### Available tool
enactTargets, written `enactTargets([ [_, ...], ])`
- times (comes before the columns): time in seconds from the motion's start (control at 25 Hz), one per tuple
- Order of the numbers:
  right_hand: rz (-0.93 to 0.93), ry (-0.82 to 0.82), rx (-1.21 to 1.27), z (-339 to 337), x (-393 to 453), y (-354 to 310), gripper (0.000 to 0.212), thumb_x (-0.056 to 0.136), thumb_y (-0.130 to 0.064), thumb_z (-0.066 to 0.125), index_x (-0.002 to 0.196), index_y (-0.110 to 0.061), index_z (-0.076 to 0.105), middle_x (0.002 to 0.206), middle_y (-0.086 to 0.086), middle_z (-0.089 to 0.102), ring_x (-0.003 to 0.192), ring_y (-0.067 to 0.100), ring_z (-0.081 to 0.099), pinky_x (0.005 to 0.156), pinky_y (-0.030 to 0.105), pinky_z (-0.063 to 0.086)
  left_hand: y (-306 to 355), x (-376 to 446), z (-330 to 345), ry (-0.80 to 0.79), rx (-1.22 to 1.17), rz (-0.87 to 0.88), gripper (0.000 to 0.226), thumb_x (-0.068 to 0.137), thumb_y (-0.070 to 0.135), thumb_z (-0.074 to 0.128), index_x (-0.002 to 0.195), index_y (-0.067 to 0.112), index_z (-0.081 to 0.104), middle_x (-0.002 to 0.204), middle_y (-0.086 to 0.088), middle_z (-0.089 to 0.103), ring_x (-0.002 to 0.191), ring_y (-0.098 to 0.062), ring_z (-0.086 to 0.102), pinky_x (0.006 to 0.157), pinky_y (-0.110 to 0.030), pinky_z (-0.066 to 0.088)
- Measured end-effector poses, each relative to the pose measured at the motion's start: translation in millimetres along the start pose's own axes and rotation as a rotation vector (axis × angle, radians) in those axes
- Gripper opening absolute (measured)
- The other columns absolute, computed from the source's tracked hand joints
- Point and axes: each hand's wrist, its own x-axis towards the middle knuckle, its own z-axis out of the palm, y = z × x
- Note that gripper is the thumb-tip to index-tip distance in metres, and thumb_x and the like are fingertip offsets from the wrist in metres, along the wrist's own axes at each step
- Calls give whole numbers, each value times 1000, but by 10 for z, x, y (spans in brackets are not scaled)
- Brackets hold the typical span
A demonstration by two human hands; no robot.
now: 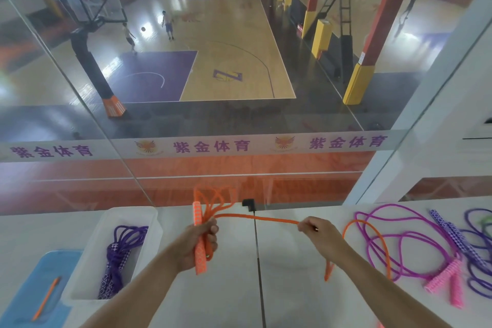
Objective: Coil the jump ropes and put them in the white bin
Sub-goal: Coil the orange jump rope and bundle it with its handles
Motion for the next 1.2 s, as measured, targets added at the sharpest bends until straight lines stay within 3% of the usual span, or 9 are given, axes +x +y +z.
enactTargets([
  [0.08, 38, 40, 18, -45, -30, 88, 21, 101, -28, 54, 86, -23, 69, 78, -8, 66, 70, 8, 57, 65, 23, 41, 58, 44, -69, 52, -136, 74, 9, 92, 17, 57, 84, 18, 53, 64, 5, 51, 46, -8, 52, 48, -22, 47],
  [0.2, 134, 27, 198, 139, -98, 132, 28, 103, -20, 46, 87, -19, 69, 65, -9, 54, 53, 9, 45, 55, 27, 34, 13, 103, -29, 122, -205, 136, 14, 95, 22, 58, 81, 21, 52, 57, 7, 45, 47, -9, 50, 50, -22, 46],
  [0.4, 128, -177, 493, 674, -315, -251, 24, 104, -16, 41, 95, -14, 64, 65, 0, 39, 49, 10, 32, 48, 25, 26, -435, 102, 262, 73, -57, -13, 14, 90, 23, 67, 82, 18, 56, 60, 3, 43, 51, -12, 45, 53, -27, 41],
  [0.64, 80, -307, 285, 716, -349, -688, 26, 100, -27, 49, 83, -23, 68, 59, -6, 45, 47, 10, 39, 46, 22, 34, -729, 8, 612, 78, 257, 16, 28, 95, 30, 66, 105, 5, 58, 68, -7, 55, 53, -18, 50, 52, -33, 46],
  [0.8, 169, -400, 156, 566, -315, -800, 22, 90, -26, 55, 78, -13, 69, 62, 2, 48, 47, 13, 42, 46, 22, 35, -759, 4, 579, 39, 452, 104, 40, 93, 37, 65, 114, 3, 60, 75, -9, 58, 57, -18, 50, 53, -33, 45],
  [1.04, 114, -423, 195, 571, -339, -830, 32, 97, -41, 55, 81, -16, 68, 60, -2, 48, 47, 11, 42, 45, 21, 35, -715, -17, 590, 40, 214, 17, 27, 97, 35, 62, 97, 8, 60, 74, -12, 55, 56, -19, 48, 51, -31, 43],
  [1.2, 116, -421, 244, 453, -404, -650, 26, 98, -36, 55, 84, -18, 69, 65, -3, 50, 51, 9, 42, 51, 20, 36, -388, 66, 476, 157, -60, 140, 24, 100, 26, 57, 101, 3, 66, 86, -11, 70, 66, -21, 62, 65, -35, 54],
])
